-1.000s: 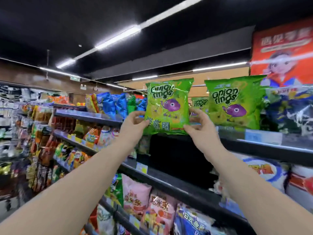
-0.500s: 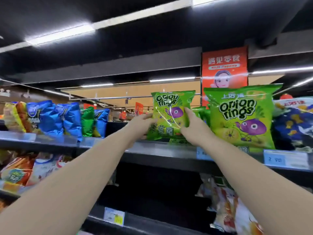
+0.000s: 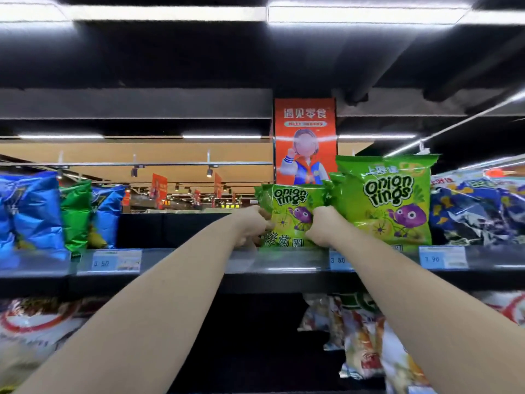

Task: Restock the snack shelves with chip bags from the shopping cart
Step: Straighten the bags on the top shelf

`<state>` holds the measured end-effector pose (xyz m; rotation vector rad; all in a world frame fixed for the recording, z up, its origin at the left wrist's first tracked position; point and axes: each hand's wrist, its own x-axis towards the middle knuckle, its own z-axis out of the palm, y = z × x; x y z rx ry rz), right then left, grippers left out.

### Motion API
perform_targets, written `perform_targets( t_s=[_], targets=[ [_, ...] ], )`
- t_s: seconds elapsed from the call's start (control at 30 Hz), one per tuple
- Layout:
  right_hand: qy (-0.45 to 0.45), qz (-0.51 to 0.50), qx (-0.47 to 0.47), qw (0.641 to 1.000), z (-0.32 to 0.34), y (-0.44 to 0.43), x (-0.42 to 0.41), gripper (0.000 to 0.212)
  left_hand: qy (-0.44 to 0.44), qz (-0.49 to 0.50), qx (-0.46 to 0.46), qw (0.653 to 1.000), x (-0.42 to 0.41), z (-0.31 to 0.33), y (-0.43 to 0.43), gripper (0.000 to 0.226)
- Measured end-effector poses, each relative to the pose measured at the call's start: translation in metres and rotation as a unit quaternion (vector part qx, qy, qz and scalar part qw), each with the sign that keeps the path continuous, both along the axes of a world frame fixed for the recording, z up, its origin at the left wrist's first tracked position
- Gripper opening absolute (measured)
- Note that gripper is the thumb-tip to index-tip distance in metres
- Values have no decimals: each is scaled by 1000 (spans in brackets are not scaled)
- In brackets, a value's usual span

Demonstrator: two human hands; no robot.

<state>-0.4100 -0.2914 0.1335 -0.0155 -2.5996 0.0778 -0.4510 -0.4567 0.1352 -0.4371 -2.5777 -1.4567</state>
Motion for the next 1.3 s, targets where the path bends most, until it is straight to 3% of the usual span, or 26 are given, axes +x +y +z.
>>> perform_targets(
  t_s=[0.13, 0.23, 0.3, 0.43, 0.6, 0.77, 0.97, 1.07, 1.3],
  targets=[
    [-19, 10, -77, 997, -4, 3, -9, 32, 43, 28, -44, 998, -4, -5, 8, 30],
    [34, 30, -124, 991, -8, 3, -8, 24, 107, 66, -81, 989, -5, -6, 5, 39],
    [76, 48, -138, 986, -10, 3, -8, 32, 182, 90, -107, 973, -1, -4, 5, 39],
    [168, 69, -77, 980, -12, 0, -1, 29, 332, 143, -157, 919, 13, -3, 11, 29],
    [241, 65, 67, 966, -16, 3, 24, 27, 418, 148, -266, 856, 33, -6, 34, 29],
    [297, 24, 153, 942, -28, 31, 62, 30, 471, 148, -287, 821, 60, -11, 69, 29],
    [310, -100, 185, 927, -34, 97, 123, 29, 543, 88, -234, 802, 104, -16, 130, 32],
    [275, -167, 204, 925, -46, 141, 157, 27, 568, 45, -221, 792, 125, -31, 178, 30],
    [160, -330, 219, 904, -83, 258, 251, 31, 535, -65, -231, 810, 188, -72, 322, 30]
  ],
)
